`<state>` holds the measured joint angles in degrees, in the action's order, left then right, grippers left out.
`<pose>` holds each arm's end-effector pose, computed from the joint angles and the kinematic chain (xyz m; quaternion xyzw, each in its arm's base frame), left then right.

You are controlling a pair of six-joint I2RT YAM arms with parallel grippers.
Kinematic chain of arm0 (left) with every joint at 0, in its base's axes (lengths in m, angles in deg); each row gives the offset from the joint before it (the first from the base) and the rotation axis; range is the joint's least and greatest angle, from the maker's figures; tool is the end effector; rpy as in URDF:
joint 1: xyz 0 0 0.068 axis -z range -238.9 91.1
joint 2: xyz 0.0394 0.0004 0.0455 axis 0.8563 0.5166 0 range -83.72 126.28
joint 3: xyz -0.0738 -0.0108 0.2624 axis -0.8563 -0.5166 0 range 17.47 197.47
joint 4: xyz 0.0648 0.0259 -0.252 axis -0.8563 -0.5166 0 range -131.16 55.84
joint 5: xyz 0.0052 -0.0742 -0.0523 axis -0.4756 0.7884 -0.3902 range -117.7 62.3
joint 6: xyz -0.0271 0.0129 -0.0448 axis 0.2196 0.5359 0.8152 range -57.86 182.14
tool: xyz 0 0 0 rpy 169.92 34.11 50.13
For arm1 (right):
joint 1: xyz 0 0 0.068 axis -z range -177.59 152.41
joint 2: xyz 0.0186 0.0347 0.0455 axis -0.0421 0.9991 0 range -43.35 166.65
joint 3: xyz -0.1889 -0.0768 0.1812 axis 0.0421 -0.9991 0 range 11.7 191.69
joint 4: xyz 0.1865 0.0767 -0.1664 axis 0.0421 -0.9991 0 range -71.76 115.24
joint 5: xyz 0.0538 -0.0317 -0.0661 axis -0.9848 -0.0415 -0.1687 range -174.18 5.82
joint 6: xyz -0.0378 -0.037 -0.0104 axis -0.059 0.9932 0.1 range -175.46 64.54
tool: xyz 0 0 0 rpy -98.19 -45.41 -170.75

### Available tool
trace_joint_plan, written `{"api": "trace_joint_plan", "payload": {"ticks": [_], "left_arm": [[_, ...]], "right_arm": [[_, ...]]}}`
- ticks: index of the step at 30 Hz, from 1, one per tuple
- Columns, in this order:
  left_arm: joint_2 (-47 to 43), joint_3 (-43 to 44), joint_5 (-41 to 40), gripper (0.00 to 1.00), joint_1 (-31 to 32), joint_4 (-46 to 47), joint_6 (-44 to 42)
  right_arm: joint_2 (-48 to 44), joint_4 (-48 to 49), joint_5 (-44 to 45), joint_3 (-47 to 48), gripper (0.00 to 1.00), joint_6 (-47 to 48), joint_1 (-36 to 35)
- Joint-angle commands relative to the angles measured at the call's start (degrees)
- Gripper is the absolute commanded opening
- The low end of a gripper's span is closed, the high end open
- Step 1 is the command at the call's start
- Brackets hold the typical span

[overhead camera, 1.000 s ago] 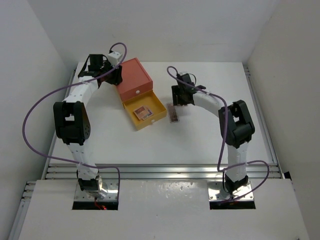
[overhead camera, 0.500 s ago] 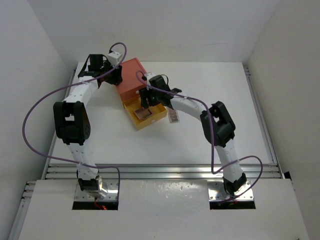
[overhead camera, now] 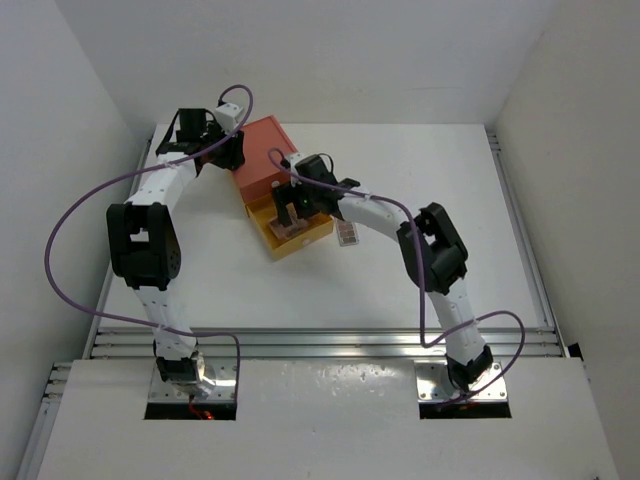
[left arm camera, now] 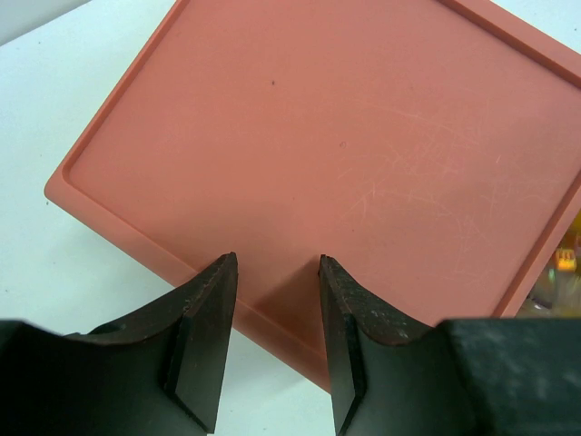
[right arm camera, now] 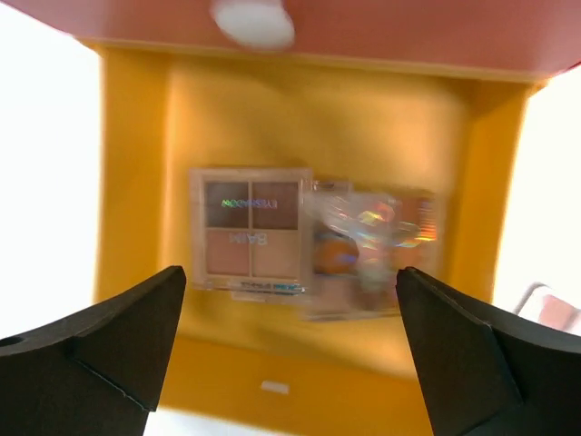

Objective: Organize the makeup

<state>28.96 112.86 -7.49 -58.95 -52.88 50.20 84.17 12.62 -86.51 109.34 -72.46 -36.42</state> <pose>0.4604 -0.0117 0.2784 0.1700 0.8643 -0.1088 0.4607 0.3916 0.3171 0.1789 -0.1814 0.8970 0.2050 0.3471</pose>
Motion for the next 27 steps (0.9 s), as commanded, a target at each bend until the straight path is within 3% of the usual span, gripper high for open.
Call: {"api": "trace_joint_plan", "payload": {"ticks": [1, 7, 10, 14, 20, 23, 27], "left_arm": [[3.5, -2.2, -1.4, 0.47, -1.0, -9.2, 1.3], [3.5, -2.2, -0.9, 0.47, -1.0, -9.2, 1.3], [3.5, -2.2, -0.9, 0.47, -1.0, -9.2, 1.3], [4.1, -2.2, -0.9, 0.47, -1.0, -9.2, 1.3], [4.1, -2.2, -0.9, 0.47, -1.0, -9.2, 1.3], [4.1, -2.2, -0.9, 0.47, -1.0, -9.2, 1.3], [4.1, -2.2, -0.9, 0.47, -1.0, -9.2, 1.3]], "right_arm": [[-8.3, 3.2, 0.3, 1.9, 1.00, 1.4, 0.2], [-16.9, 2.2, 9.2, -10.8, 0.99, -3.7, 6.3], [-18.7, -3.1, 8.4, -14.2, 0.99, -4.0, 8.9], [-17.4, -8.7, 3.6, -15.6, 1.00, -3.7, 10.4], [-16.4, -3.1, 0.8, -23.5, 1.00, -3.7, 11.2], [-15.6, -0.8, 1.5, -25.4, 0.91, -4.4, 11.0], [-12.4, -2.4, 4.0, -22.1, 0.88, -4.0, 10.4]]}}
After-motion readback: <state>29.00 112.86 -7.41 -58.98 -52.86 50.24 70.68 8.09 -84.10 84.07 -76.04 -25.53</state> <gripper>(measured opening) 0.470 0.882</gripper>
